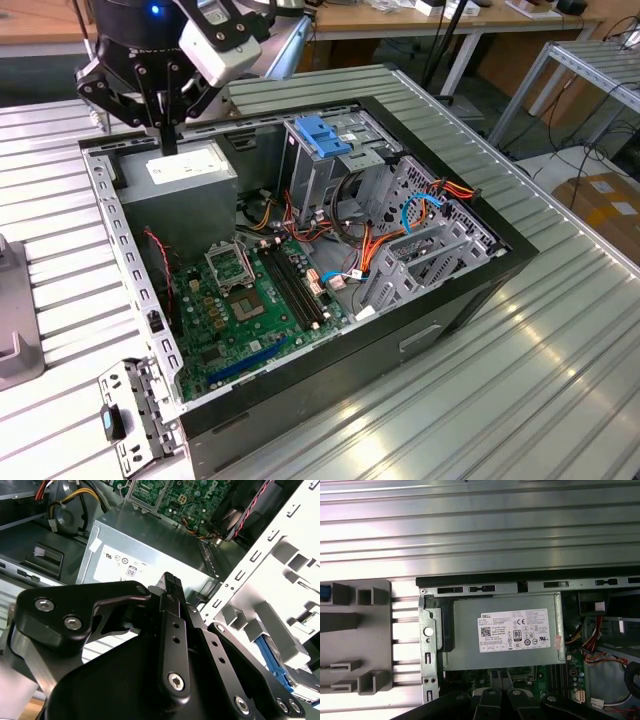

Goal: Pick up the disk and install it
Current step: 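Reach for the disk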

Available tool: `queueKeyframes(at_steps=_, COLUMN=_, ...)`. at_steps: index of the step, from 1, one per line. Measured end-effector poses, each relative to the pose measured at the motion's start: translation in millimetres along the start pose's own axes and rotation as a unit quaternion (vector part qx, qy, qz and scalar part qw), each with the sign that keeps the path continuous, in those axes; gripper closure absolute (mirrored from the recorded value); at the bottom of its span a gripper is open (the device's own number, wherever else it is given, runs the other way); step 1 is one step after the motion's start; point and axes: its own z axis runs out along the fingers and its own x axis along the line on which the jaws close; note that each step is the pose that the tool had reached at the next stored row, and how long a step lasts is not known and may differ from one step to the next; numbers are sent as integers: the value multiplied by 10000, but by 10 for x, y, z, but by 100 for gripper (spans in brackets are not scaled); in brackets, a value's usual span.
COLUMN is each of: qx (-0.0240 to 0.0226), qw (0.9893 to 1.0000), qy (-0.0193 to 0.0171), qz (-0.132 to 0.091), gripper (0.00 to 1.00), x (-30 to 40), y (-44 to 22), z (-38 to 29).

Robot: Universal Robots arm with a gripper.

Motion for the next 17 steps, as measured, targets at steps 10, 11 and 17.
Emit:
queueKeyframes(at_steps=10, qx=0, qw=10000, qy=0, qz=0, gripper=90, x=40, y=-3, z=-1)
queueKeyframes(at_steps=11, qx=0, qw=10000, qy=0, qz=0, gripper=90, x=42, y=-3, z=-1)
queueKeyframes(at_steps=17, qx=0, qw=10000, qy=0, qz=0, gripper=90, x=56, y=-4, z=-1)
